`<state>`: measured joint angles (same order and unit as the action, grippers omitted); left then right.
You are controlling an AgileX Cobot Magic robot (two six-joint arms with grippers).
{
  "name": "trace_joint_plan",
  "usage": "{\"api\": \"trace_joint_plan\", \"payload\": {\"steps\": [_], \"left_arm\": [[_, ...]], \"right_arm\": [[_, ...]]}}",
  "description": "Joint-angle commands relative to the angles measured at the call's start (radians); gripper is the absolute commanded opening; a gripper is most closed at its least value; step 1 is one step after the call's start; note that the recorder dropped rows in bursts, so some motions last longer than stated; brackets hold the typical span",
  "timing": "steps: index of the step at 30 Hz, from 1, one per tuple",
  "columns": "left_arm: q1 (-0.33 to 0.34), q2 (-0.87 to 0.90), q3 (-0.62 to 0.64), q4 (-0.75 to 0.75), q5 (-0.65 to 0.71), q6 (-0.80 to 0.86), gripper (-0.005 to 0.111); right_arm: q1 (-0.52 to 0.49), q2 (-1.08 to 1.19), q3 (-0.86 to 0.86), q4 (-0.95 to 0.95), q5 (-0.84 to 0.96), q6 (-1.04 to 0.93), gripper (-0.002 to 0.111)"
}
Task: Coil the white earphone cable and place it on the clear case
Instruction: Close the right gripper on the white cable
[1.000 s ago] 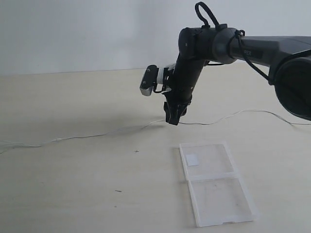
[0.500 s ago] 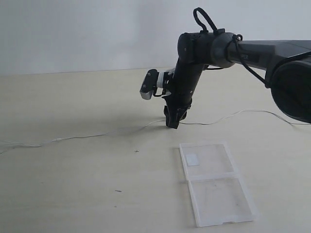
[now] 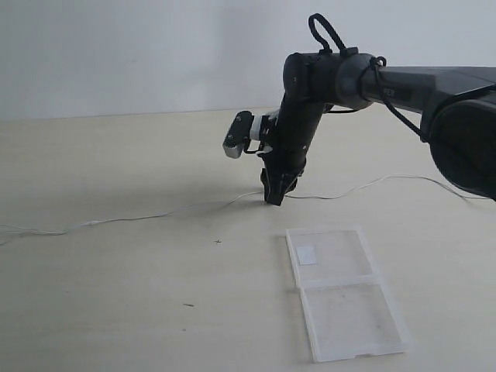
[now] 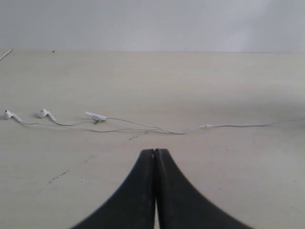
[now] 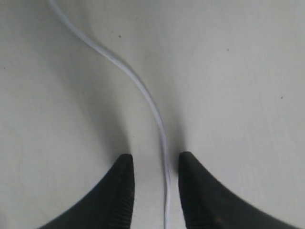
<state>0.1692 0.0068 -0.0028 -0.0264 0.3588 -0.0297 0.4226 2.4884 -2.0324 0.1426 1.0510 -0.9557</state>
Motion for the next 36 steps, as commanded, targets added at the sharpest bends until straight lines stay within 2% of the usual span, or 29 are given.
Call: {"api": "trace_joint_plan", "payload": {"steps": [1,18,30,36], "left_arm": [[0.001,-0.007,0.003,-0.006,-0.005,0.004,0.0],[0.001,-0.007,0.003,-0.006,-0.005,0.004,0.0],[0.001,-0.007,0.003,-0.006,-0.005,0.004,0.0],[0.001,-0.007,0.003,-0.006,-0.005,0.004,0.0]], "right_arm": [[0.001,0.04,0.012,-0.004,0.017,0.0,0.027],[0.001,0.04,0.012,-0.004,0.007,0.0,0.008],[0.001,0.041,0.012,-0.004,-0.028,0.024,0.008],[-0.001,0.041,0.012,-0.027,0.043,0.025,0.008]]}}
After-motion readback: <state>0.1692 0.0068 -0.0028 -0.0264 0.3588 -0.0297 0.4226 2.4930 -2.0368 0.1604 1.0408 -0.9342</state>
